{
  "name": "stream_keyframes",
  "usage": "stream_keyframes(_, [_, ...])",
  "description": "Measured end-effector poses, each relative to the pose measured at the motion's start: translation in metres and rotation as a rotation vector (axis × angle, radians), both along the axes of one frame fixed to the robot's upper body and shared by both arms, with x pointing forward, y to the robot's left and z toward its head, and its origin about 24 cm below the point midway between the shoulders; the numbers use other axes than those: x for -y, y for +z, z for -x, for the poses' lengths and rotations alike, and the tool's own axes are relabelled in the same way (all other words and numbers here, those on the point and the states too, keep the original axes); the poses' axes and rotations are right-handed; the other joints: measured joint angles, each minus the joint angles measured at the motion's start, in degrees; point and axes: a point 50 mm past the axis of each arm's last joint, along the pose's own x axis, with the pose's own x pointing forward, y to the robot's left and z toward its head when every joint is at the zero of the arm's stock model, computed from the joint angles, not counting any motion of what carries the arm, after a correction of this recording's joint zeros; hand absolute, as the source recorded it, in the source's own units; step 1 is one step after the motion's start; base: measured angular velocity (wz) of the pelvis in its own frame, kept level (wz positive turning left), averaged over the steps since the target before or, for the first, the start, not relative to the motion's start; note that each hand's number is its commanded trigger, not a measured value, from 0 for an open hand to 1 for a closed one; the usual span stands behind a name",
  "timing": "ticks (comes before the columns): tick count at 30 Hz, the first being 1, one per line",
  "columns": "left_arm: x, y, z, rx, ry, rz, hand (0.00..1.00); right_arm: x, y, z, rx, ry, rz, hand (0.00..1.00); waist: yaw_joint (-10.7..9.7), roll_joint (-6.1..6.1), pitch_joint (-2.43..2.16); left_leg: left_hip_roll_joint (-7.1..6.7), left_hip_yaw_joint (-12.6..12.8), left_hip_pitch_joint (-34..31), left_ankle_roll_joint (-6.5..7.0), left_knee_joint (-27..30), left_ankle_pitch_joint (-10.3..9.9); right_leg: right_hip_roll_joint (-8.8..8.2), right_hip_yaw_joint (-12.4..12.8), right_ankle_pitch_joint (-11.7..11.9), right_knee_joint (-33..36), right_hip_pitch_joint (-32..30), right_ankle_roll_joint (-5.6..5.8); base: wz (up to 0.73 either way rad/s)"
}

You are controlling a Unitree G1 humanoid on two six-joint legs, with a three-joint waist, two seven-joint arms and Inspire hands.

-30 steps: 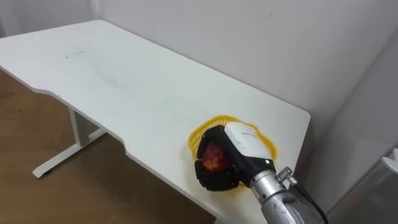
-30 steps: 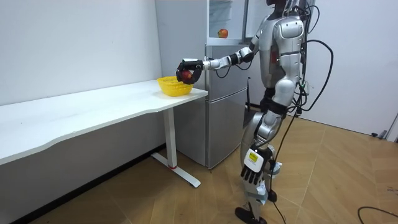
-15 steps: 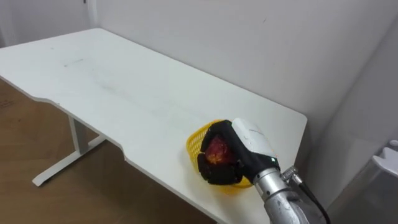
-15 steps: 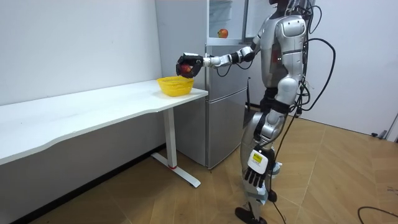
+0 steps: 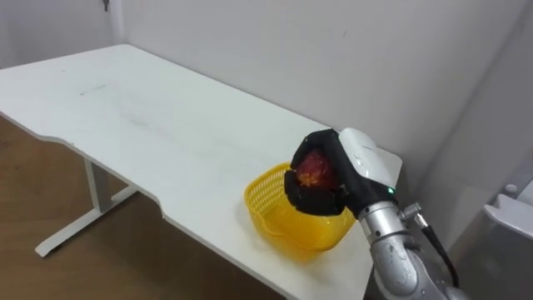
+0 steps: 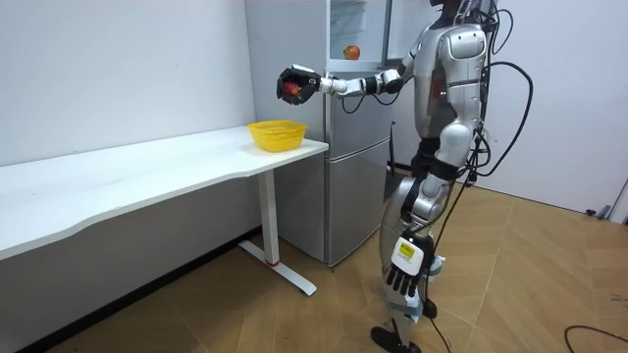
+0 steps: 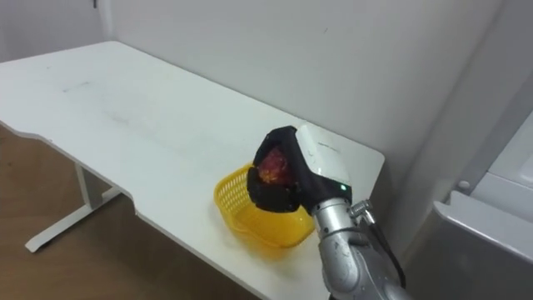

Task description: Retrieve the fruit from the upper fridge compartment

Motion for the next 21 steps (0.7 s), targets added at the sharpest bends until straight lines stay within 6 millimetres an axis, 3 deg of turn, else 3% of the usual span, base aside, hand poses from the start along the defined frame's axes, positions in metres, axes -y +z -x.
stream_keyframes(14, [-0.003, 0.001, 0.002, -0.004, 0.004, -0.007, 0.00, 0.032, -0.008, -0.004, -0.067, -0.089, -0.023, 1.00, -0.19, -0.86, 0.16, 0.02, -0.03, -0.79, 0.00, 0.36, 0.00, -0.01, -0.42, 0.00, 0.06, -0.06, 0.00, 0.01])
stream_keyframes(21, [-0.003, 0.002, -0.003, 0.008, 0.003, 0.010, 0.00, 0.046, -0.025, -0.007, -0.152, -0.140, 0.015, 1.00, 0.56, -1.92, 0.74, 0.02, -0.02, -2.78, 0.00, 1.08, 0.01, -0.13, -0.50, 0.00, 0.85, -2.30, -0.01, 0.01])
